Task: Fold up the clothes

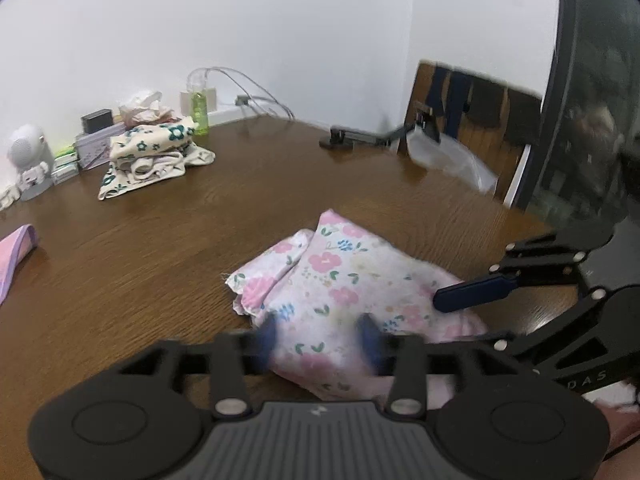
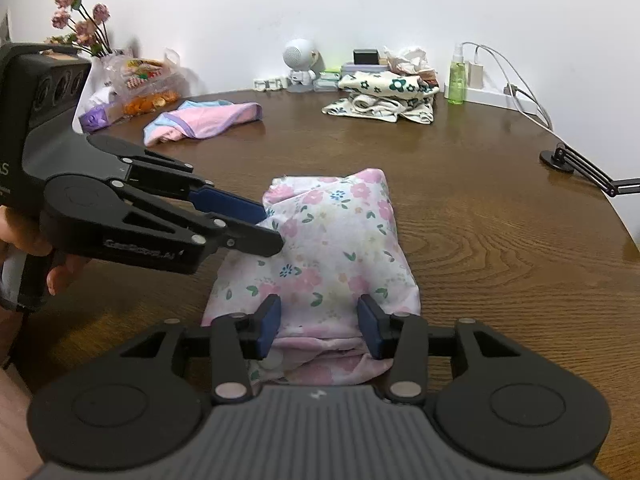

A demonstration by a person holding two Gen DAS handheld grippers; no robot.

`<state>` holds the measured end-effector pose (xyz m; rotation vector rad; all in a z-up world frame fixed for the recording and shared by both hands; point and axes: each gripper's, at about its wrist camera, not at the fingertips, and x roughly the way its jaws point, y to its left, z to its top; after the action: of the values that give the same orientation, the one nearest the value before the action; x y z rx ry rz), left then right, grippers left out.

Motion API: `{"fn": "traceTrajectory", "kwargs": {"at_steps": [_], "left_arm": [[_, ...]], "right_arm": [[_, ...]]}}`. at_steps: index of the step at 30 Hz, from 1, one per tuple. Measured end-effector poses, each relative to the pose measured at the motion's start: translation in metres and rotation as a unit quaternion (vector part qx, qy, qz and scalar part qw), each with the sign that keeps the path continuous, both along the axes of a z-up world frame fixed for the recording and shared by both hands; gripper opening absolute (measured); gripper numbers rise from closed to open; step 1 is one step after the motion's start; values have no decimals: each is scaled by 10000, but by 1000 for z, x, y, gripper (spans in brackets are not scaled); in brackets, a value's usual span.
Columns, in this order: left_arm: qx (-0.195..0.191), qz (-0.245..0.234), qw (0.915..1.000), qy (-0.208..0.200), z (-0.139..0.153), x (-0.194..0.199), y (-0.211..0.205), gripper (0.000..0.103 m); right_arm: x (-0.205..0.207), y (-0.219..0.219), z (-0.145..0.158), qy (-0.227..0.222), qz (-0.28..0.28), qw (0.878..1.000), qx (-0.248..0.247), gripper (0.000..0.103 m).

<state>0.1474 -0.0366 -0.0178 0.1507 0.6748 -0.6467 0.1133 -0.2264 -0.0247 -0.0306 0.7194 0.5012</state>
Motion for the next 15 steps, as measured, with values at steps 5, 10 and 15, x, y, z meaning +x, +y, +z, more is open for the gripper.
{"fn": "traceTrajectory", "kwargs": {"at_steps": [5, 10, 15], "left_arm": [[-672, 425, 9964, -290, 27, -27, 26, 103], [-992, 827, 9915, -186, 38, -40, 40, 103], [-745, 969, 9924, -146, 36, -53, 36, 103]], "right_arm": [[-15, -20, 21, 27, -195, 9981, 588, 103], [-21, -34, 20, 446, -544, 9912, 1122, 103], [-30, -35, 7, 778, -736, 9870, 1199, 103]]}}
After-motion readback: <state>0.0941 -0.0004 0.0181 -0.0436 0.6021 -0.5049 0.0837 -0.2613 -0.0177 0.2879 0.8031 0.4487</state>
